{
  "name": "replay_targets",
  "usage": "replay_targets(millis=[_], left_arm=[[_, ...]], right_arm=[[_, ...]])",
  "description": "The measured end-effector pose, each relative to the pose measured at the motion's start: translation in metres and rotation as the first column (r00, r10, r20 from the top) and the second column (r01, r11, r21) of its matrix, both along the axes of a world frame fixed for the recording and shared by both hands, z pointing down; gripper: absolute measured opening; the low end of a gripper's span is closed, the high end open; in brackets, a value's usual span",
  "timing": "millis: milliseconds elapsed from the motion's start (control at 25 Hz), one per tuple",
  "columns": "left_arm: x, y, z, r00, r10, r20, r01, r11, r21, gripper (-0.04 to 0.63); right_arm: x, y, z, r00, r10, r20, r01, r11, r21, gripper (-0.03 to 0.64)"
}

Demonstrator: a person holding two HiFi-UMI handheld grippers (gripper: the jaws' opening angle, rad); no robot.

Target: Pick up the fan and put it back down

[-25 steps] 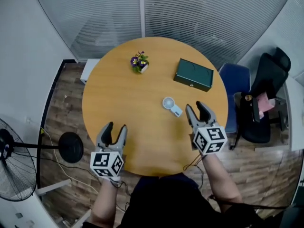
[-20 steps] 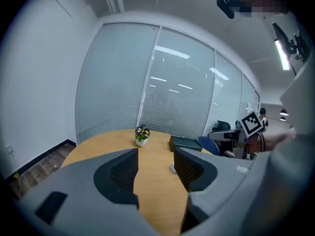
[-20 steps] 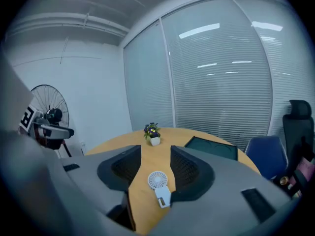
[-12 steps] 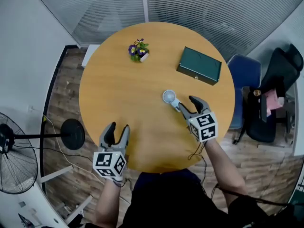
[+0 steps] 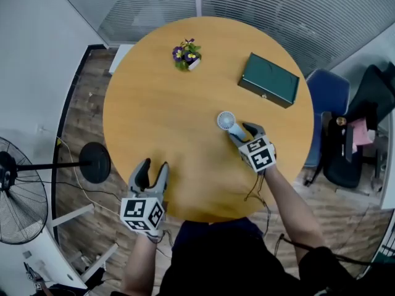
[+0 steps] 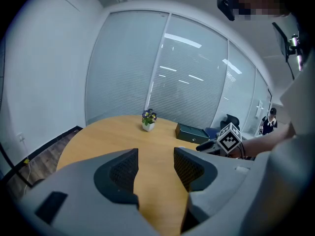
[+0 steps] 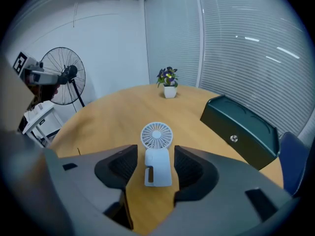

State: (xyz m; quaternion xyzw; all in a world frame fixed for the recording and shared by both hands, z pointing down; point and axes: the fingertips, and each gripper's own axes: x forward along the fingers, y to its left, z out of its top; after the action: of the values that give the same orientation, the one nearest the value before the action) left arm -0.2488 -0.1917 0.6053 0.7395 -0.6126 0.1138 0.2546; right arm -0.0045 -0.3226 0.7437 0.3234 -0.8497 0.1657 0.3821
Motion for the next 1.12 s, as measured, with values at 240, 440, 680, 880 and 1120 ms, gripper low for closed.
replay_targets(millis=[240,440,680,880,1120], left_arm=[[-0.007,0.005,0.004,1.0,-0.018,-0.007,0.018,1.0,-0.012,0.222],[-0.011,0.009,0.008,1.0,-0.028,-0.012,0.028,0.999,-0.022,0.222],[-0.012,0.011,0.007,0.999,-0.032,-0.008,0.032,0.999,-0.02,0.222],[-0.017,0.013,0.002,0.999,-0.037,-0.008,0.037,0.999,-0.017,0.222],[-0.014,0.018,-0.006,0.999,-0.035,-0.017,0.035,0.999,-0.003,0.222]], right_arm=[[-0.007,0.0,0.028,0.995,-0.06,-0.076,0.057,0.998,-0.04,0.245],[-0.011,-0.003,0.045,0.995,-0.064,-0.082,0.057,0.995,-0.085,0.252],[-0.01,-0.006,0.063,0.992,-0.071,-0.102,0.057,0.989,-0.136,0.255],[-0.014,-0.01,0.063,0.991,-0.09,-0.101,0.076,0.988,-0.132,0.25],[-0.016,-0.009,0.056,0.994,-0.08,-0.078,0.072,0.991,-0.11,0.222]])
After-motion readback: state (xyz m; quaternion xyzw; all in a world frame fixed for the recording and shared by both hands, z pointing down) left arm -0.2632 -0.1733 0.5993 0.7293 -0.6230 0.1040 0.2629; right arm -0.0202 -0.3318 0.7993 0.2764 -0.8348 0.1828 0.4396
